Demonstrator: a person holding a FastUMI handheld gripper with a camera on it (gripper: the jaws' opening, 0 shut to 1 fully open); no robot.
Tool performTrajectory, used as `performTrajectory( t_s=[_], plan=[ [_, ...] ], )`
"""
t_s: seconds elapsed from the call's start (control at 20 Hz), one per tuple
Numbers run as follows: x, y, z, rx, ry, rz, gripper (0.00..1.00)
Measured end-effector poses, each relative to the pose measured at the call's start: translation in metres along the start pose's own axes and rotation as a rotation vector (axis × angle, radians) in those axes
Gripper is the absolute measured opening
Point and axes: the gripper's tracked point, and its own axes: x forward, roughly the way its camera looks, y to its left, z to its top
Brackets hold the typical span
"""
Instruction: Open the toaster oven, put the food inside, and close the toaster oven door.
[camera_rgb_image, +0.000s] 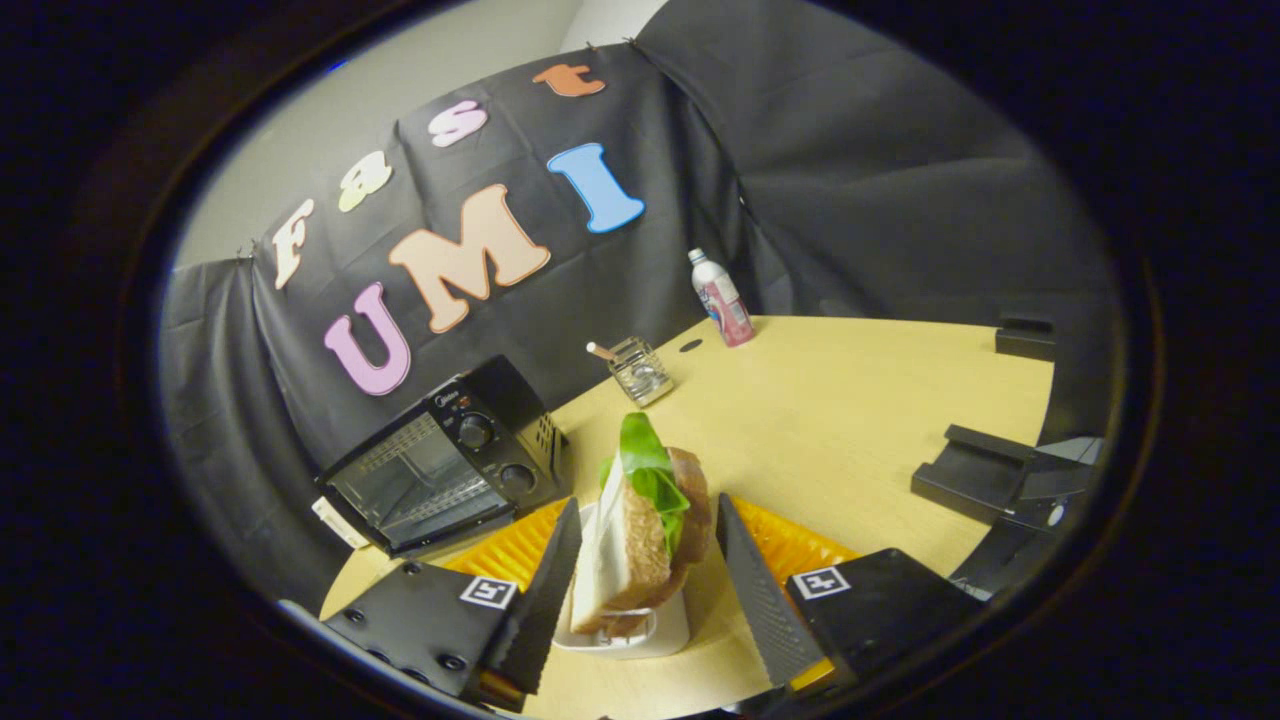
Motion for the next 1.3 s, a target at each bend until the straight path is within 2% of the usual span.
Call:
performTrajectory(
  t_s=[0.25,0.5,0.65,0.8,1.0,1.15,1.3],
  plan=[
    [0.007,0.013,0.006,0.031,-0.015,0.046,0.61],
    [0.006,0.016,0.011,0.05,-0.064,-0.017,0.36],
    [-0.006,0.029,0.02,0.059,-0.109,-0.025,0.36],
    [-0.023,0.057,0.046,0.093,-0.201,0.014,0.36],
    [-0.044,0.101,0.058,0.247,-0.321,0.077,0.36],
    [-0.036,0.146,0.041,0.403,-0.337,0.138,0.36],
    [-0.009,0.192,0.003,0.538,-0.254,0.19,0.36]
  ],
)
